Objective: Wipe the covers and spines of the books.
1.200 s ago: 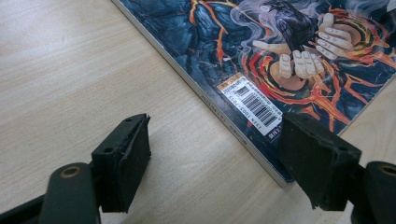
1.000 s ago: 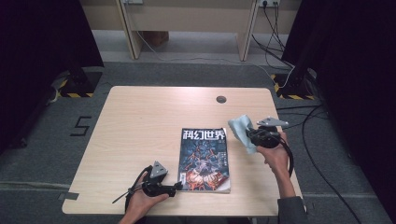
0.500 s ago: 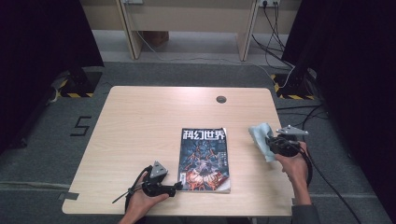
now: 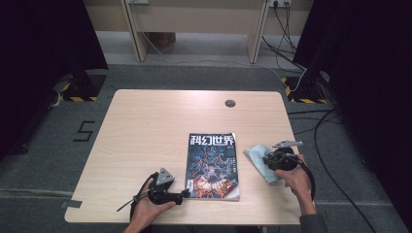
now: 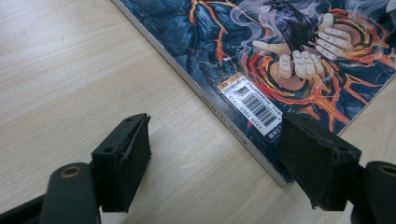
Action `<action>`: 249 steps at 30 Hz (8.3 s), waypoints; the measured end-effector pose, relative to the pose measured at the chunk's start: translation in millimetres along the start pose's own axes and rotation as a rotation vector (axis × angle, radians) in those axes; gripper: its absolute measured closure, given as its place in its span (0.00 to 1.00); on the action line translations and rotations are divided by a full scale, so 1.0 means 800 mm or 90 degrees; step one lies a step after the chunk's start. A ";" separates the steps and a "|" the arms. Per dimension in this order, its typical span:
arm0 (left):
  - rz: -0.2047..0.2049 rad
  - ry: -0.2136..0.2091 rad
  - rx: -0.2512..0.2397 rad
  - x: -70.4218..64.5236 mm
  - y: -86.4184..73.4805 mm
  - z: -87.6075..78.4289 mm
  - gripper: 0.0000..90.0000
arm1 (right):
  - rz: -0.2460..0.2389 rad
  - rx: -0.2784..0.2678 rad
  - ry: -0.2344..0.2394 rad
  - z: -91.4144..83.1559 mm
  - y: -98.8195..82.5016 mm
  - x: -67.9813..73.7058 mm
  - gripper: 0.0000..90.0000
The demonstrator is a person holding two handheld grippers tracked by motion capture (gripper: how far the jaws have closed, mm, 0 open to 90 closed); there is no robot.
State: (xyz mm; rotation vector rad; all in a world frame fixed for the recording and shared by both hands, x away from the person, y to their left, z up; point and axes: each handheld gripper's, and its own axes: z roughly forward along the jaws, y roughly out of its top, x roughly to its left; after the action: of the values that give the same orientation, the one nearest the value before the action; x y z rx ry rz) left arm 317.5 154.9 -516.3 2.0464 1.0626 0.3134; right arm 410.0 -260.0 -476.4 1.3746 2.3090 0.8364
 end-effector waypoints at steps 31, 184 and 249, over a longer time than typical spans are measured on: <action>-0.002 0.000 0.000 0.000 0.000 0.000 0.27 | -0.123 -0.011 0.099 0.029 0.027 0.100 0.39; -0.020 0.170 0.046 0.110 0.034 -0.006 0.25 | -0.066 -0.032 0.105 0.017 0.019 0.135 0.40; -0.047 0.031 0.025 0.020 0.022 0.007 0.29 | -0.061 0.020 0.209 0.039 0.011 0.149 0.52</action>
State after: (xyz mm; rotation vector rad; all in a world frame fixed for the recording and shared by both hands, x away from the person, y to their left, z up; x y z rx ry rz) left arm 341.0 158.6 -508.9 2.0382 1.1791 0.3086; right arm 375.2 -142.4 -492.8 1.2010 2.6178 1.0667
